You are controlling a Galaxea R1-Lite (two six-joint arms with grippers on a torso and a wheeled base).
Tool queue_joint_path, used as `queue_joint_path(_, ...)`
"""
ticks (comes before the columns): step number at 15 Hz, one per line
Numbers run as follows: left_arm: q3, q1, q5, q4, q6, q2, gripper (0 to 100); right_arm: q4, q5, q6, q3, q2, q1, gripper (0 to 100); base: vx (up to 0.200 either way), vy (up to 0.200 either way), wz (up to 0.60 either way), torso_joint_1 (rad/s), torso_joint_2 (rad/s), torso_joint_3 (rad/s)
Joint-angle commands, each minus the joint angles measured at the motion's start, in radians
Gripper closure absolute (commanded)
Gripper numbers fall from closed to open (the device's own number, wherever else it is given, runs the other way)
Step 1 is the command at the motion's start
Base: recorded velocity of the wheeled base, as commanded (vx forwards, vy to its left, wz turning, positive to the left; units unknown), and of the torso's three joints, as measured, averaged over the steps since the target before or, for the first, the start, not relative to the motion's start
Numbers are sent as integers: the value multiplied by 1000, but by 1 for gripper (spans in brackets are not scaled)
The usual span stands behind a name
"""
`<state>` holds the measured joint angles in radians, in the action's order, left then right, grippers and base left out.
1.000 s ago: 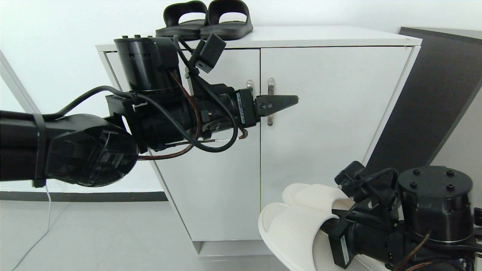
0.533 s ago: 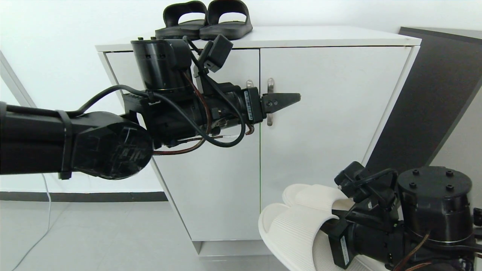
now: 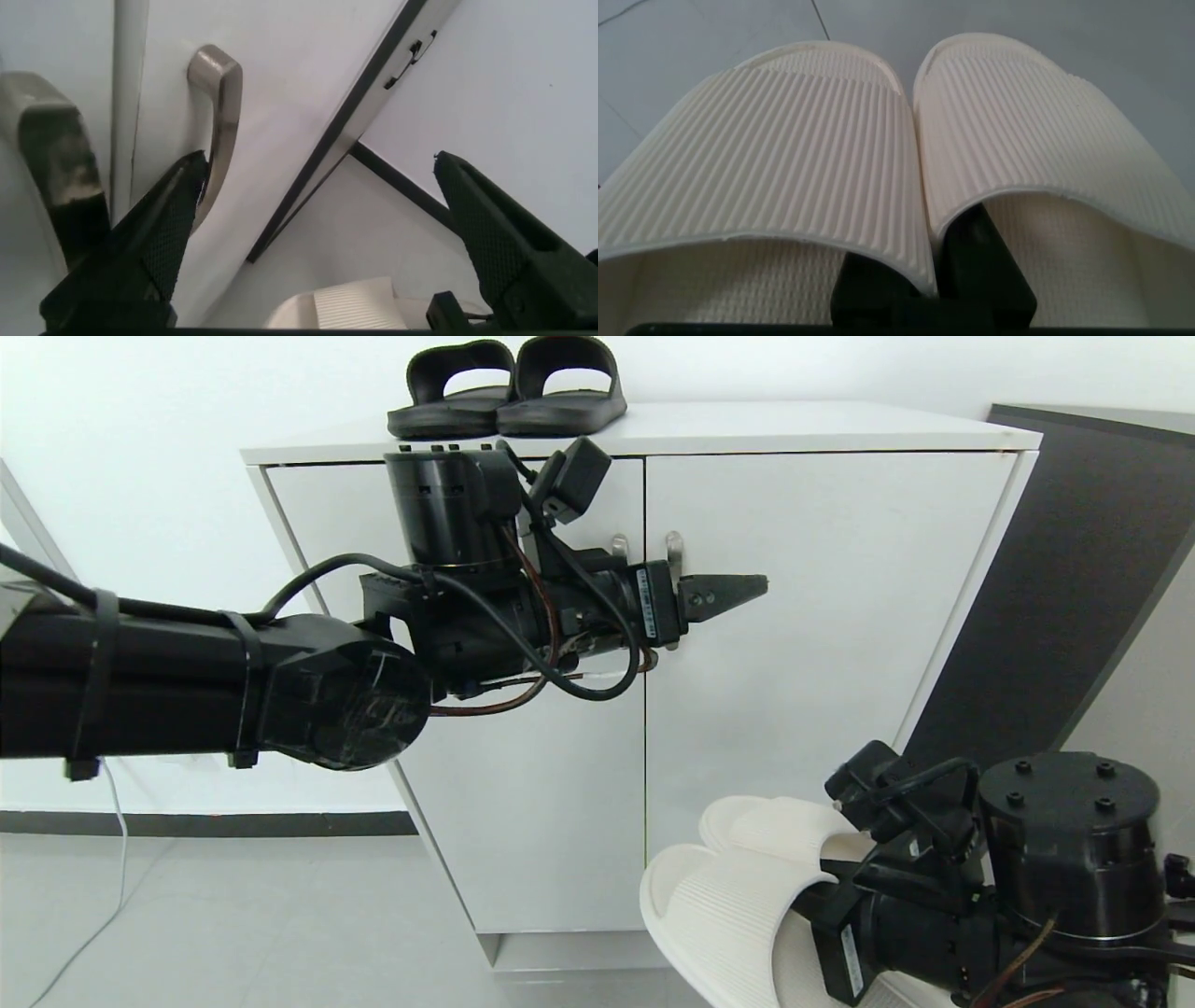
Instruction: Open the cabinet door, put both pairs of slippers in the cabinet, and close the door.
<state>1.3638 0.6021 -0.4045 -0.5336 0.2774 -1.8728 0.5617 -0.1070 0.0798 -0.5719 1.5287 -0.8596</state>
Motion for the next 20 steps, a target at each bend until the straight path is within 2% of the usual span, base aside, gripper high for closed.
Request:
queue_joint_path(1,4,1,4,-2,0,-12,0,0,1,0,7,-1,-3,100,0,0,0,0,0,0)
queue_joint_path(2,0,1,4,-2,0,-9,100,0,9,0,12,-2,-3,100,0,0,0,0,0,0)
queue_joint_path(5,-46,4,6,-6,-1,34,100,0,124,-29,55,-39,-3,100,0,0,0,0,0,0)
queue_joint_path(7,-135,33,6,-8,-1,112,100,1,204,-84,92,-70,-3,100,0,0,0,0,0,0)
queue_joint_path(13,-341,133,9,-46,-6,294,100,0,260,-95,118,-90,-15,100,0,0,0,0,0,0)
queue_joint_path(17,-382,133,9,-46,-4,331,100,-2,366,-146,170,-134,-26,100,0,0,0,0,0,0)
queue_joint_path(20,-377,102,4,-48,2,310,100,-3,377,-187,184,-136,-29,100,0,0,0,0,0,0)
